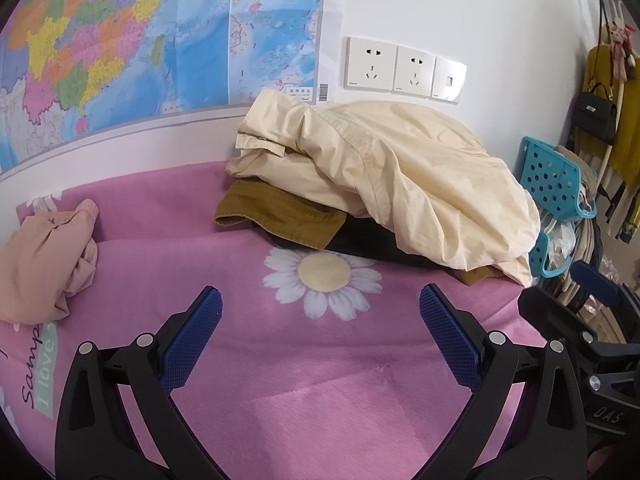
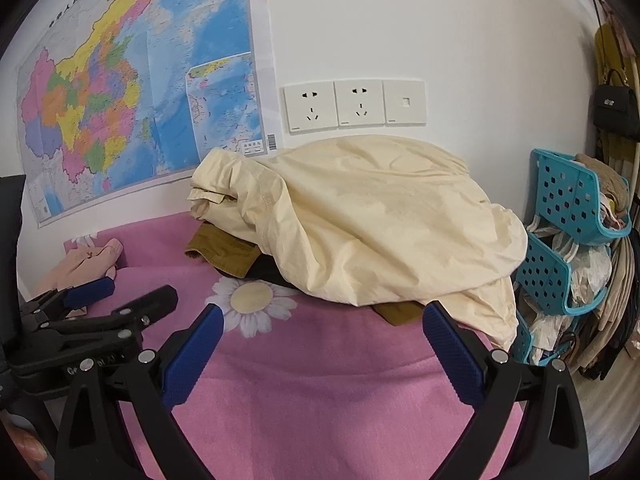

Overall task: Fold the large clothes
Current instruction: 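Grasp the cream shirt's collar edge with the right gripper and lift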

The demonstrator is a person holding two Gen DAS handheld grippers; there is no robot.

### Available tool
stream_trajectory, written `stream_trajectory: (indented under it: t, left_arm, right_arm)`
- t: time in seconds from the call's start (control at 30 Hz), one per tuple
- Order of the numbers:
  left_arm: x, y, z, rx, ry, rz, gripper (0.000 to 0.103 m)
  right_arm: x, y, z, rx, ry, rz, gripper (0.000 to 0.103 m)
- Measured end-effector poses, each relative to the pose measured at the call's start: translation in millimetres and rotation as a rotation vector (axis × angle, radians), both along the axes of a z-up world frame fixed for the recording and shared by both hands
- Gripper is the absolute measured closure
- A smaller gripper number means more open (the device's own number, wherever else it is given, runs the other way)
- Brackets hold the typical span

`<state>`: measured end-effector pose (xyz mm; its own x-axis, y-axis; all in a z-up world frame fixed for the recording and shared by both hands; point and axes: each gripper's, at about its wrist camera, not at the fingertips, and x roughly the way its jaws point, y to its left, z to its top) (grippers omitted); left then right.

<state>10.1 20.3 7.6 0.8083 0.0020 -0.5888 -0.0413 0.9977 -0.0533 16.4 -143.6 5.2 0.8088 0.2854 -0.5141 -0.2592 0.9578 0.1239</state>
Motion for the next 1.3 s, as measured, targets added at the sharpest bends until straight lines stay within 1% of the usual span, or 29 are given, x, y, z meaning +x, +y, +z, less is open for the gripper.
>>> stream_trajectory:
  t: [0.17,0.3,0.4,0.47,0.53,0.6,0.7,0.77,0.8,0.87,0.9,0.93,0.97,1.0,1.03,1.07,1.1,1.13,1.23,1.27,1.3]
  left_arm:
    - [7.7,5.4,-1.8,-0.009,0.014,0.005,0.005]
    - [21.7,19.7,-5.6,-0.01,0.035,0.039,0.005]
    - [31.8,34.1,-10.3,0.0,0.048,0.078,0.005]
    - [40.1,47.2,-13.6,-0.005,0.062,0.106,0.005]
    - [44.9,57.0,-15.2,-0.005,0.067,0.13,0.005]
    - [49.4,68.1,-17.5,-0.004,0.074,0.155,0.005]
    - [55.5,82.3,-22.4,-0.008,0.088,0.177,0.005]
    - [59.3,88.6,-26.0,-0.006,0.1,0.185,0.005]
    - [61.4,91.9,-28.2,-0.006,0.106,0.189,0.005]
    - [64.9,96.8,-32.3,-0.011,0.118,0.191,0.005]
    - [67.4,99.0,-34.7,-0.013,0.126,0.192,0.005]
    - [69.6,100.9,-36.3,-0.015,0.13,0.192,0.005]
    - [71.7,102.3,-37.4,-0.016,0.136,0.192,0.005]
    - [73.9,104.1,-38.8,-0.018,0.14,0.194,0.005]
    - [75.5,105.1,-39.6,-0.021,0.142,0.192,0.005]
    - [76.5,105.9,-40.5,-0.021,0.143,0.191,0.005]
    - [77.8,106.2,-41.2,-0.019,0.145,0.189,0.005]
    - [79.5,106.2,-41.6,-0.021,0.146,0.184,0.005]
    - [87.4,105.0,-41.3,-0.024,0.146,0.153,0.005]
    - [90.3,104.0,-40.4,-0.029,0.141,0.135,0.005]
    - [95.5,102.0,-38.2,-0.033,0.134,0.108,0.005]
  right_arm:
    - [9.6,6.1,1.1,-0.006,0.001,0.016,0.006]
    - [27.8,15.2,1.3,-0.033,0.007,0.041,0.006]
    - [54.7,28.2,3.4,-0.07,0.003,0.077,0.006]
    - [84.4,43.0,3.4,-0.108,0.018,0.118,0.006]
    - [113.0,55.9,1.0,-0.12,0.044,0.154,0.006]
    - [142.7,74.8,-1.7,-0.145,0.054,0.173,0.006]
    - [175.3,98.7,-6.4,-0.182,0.06,0.19,0.006]
    - [190.7,109.9,-10.3,-0.188,0.077,0.215,0.006]
    - [200.0,116.9,-13.6,-0.186,0.101,0.229,0.006]
    - [206.3,126.1,-18.4,-0.19,0.121,0.26,0.006]
    - [207.6,133.0,-21.4,-0.233,0.112,0.262,0.015]
    - [207.8,137.4,-22.9,-0.268,0.1,0.26,0.035]
    - [208.2,141.5,-24.0,-0.309,0.092,0.259,0.044]
    - [207.1,141.7,-23.2,-0.319,0.088,0.256,0.061]
    - [204.1,137.1,-18.5,-0.299,0.083,0.261,0.081]
    - [201.1,133.3,-13.4,-0.289,0.078,0.275,0.092]
    - [197.4,128.5,-6.7,-0.275,0.072,0.278,0.097]
    - [192.6,123.0,1.5,-0.26,0.054,0.279,0.098]
    - [179.5,98.9,35.4,-0.191,0.0,0.27,0.099]
    - [172.7,89.0,51.7,-0.167,-0.036,0.262,0.099]
    - [169.8,83.7,61.2,-0.161,-0.058,0.26,0.099]
